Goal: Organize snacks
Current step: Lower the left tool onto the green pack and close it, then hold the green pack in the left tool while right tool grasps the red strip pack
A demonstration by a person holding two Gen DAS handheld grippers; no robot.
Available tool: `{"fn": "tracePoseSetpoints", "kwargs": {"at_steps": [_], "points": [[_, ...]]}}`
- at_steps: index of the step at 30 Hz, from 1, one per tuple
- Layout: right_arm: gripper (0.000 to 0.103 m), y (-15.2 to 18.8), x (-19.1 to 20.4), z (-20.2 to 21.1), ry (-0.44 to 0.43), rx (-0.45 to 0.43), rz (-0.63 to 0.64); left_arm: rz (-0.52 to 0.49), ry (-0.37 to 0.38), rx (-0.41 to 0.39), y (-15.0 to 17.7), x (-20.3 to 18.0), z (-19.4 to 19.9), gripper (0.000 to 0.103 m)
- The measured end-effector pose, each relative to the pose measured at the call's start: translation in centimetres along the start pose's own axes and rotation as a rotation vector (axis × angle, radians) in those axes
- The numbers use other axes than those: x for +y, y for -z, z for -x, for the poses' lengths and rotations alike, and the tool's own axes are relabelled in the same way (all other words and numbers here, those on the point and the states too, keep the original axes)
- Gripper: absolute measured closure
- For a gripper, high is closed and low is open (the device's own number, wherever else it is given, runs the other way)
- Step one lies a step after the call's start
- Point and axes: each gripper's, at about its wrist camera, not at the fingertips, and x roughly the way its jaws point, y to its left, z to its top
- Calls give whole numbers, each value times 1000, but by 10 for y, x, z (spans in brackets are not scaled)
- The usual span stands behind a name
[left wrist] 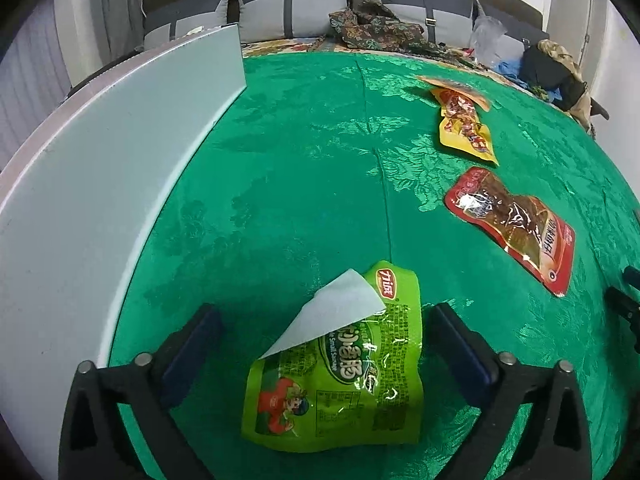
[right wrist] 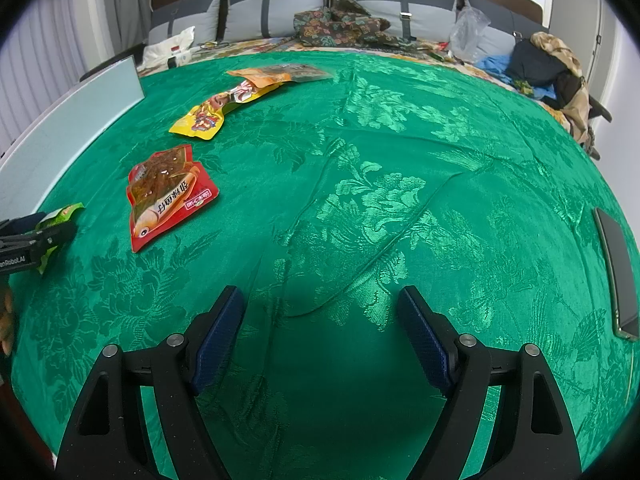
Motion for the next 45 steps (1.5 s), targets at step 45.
{"fn": "tracePoseSetpoints", "kwargs": {"at_steps": [45], "points": [[17, -5, 3, -3, -29, 19, 43, -1, 2, 1, -1, 1, -1, 0]]}}
